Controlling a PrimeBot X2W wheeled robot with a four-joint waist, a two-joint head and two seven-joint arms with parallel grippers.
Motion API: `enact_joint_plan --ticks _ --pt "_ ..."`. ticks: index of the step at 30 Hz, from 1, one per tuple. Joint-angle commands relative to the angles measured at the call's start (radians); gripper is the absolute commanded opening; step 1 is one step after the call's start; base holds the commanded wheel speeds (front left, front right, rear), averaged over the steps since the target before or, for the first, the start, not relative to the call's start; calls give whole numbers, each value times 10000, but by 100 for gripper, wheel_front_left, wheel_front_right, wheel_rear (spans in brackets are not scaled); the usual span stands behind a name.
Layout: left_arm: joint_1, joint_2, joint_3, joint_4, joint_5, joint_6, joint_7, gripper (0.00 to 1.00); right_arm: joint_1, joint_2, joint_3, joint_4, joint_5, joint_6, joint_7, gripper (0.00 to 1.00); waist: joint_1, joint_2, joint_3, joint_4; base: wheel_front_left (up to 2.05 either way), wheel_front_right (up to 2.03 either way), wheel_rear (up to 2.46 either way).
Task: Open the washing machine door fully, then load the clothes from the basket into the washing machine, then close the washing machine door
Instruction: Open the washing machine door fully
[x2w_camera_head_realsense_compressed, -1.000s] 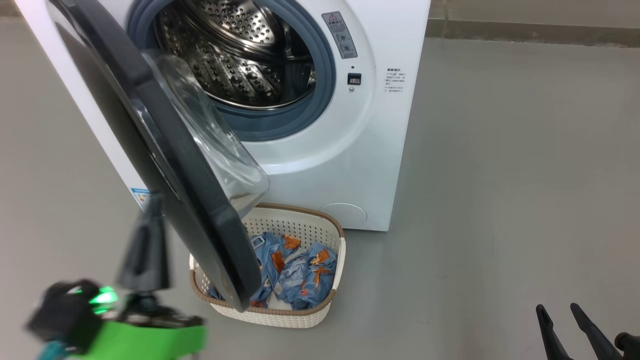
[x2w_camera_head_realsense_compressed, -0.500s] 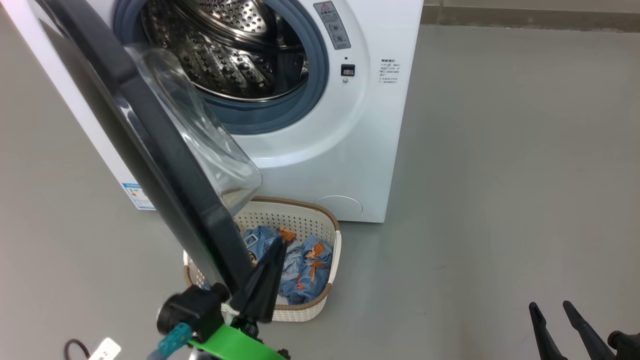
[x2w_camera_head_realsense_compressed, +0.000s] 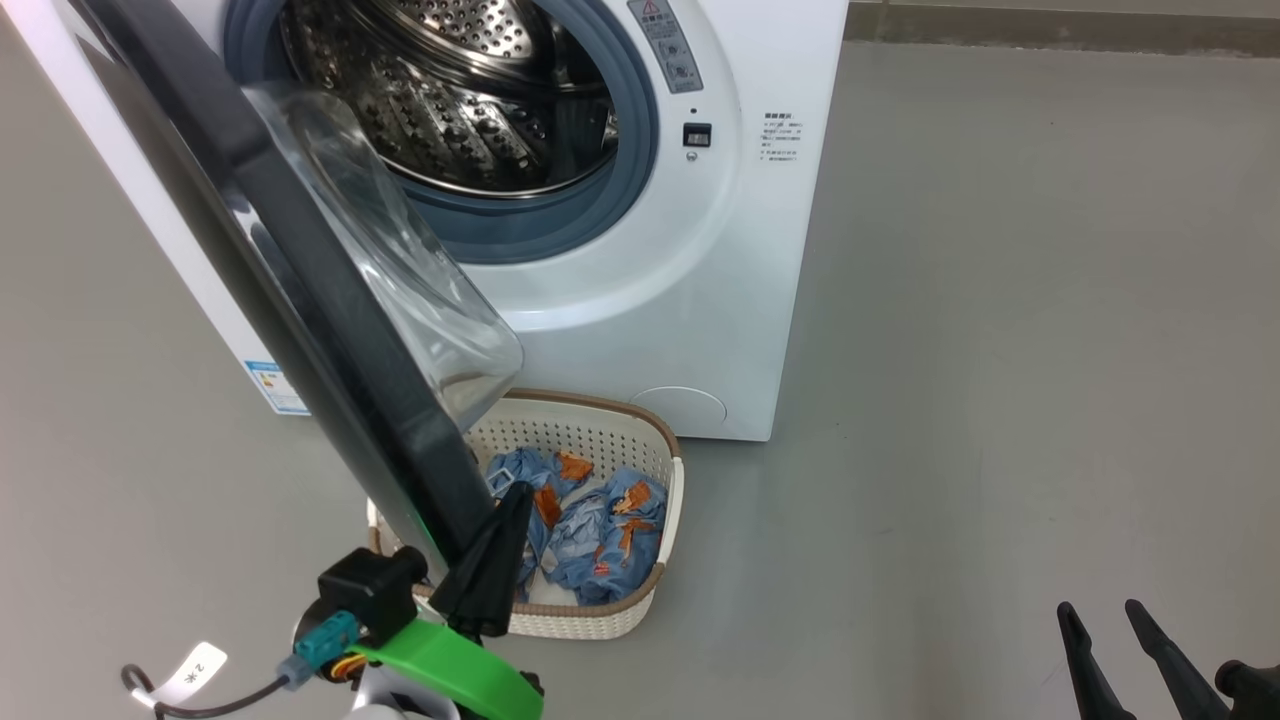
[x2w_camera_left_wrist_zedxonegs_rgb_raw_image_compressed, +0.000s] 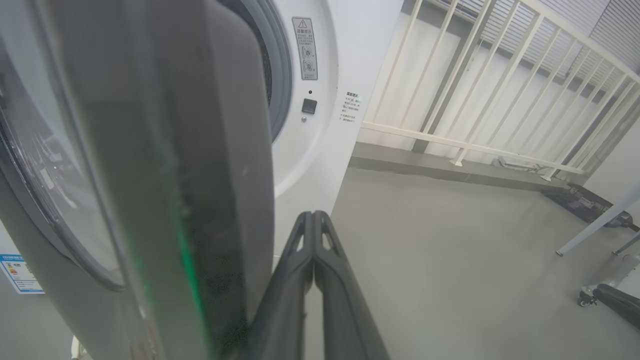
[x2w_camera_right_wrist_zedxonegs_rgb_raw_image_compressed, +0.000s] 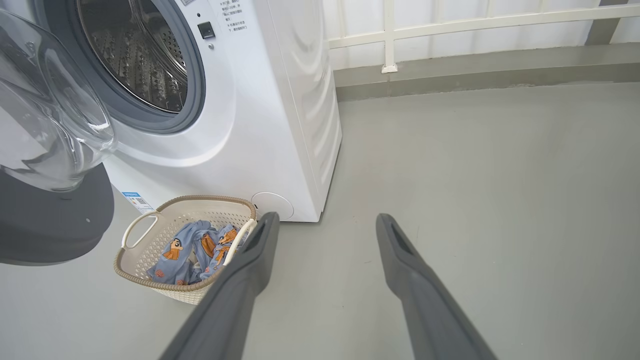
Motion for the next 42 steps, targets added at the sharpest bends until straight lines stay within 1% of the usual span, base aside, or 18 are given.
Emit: enact_joint_plan --ticks 1,13,17,27,35,42 --pt "-469 95 410 -113 -39 -16 -65 0 -311 -217 180 -270 -9 29 -122 100 0 0 -16 7 0 0 0" --pt "-148 57 1167 38 -38 -16 -65 0 -158 -199 223 -260 96 29 -122 100 0 0 -213 169 0 0 0" --pt "16 133 1455 -20 27 -16 -65 0 -150 -222 274 -257 126 29 -122 100 0 0 -246 288 0 0 0" --pt "867 401 2193 -425 160 -16 -65 0 -54 -147 330 -246 144 29 -122 100 0 0 -407 627 0 0 0" --pt "1454 362 2771 -865 386 -16 -65 0 -32 -120 339 -298 175 29 -122 100 0 0 -375 881 0 0 0" --pt "1780 314 3622 -1188 707 -15 -65 0 -41 -100 300 -307 166 29 -122 100 0 0 -373 1097 0 0 0"
